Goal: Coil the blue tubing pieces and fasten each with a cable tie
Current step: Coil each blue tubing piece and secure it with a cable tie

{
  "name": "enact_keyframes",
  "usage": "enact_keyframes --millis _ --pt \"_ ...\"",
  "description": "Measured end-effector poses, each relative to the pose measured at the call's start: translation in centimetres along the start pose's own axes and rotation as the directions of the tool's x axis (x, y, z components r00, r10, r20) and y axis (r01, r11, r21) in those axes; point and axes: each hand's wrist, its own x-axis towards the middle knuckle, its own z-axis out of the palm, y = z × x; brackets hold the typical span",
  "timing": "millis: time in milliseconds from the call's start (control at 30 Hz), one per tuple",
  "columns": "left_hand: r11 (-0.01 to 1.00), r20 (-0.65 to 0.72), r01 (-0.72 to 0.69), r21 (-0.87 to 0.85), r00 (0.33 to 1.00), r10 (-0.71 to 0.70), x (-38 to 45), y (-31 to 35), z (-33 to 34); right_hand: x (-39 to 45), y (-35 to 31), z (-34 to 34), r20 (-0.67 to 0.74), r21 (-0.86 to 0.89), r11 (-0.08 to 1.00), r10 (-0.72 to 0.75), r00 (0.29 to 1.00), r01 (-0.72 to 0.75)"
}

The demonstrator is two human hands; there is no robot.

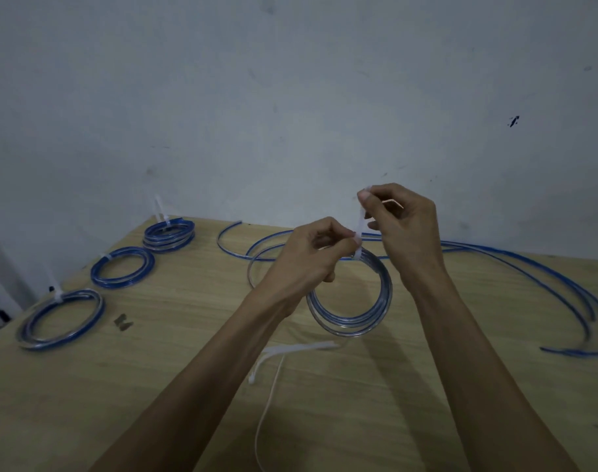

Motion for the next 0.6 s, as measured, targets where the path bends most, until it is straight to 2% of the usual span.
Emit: enact_keyframes --millis 133,367,433,533,600 --pt "1.000 0.045 0.026 0.001 0.999 -0.026 -0.1 0.0 0.0 -0.1 0.0 -0.2 -0.020 -0.023 1.000 0.021 1.000 -0.021" --pt "0.995 0.081 -0.012 0.094 0.997 0.004 -0.1 -0.5 0.3 -0.3 0.2 0.1 -0.101 -0.034 0.997 0.064 0.993 -0.068" --pt "0.987 0.061 -0.007 0.163 0.998 -0.003 -0.1 -1.0 0.5 -0.5 0.3 0.4 -0.093 -0.028 0.996 0.081 0.992 -0.083" --pt "0.920 -0.029 -0.070 0.386 0.996 0.087 0.4 -1.7 0.6 -0.5 0.5 0.5 -0.071 -0.006 0.994 0.113 0.991 -0.113" --pt "0.886 -0.055 -0.075 0.457 0.992 0.112 0.6 -2.3 0.4 -0.5 0.4 0.6 -0.047 0.026 0.994 0.111 0.993 -0.110"
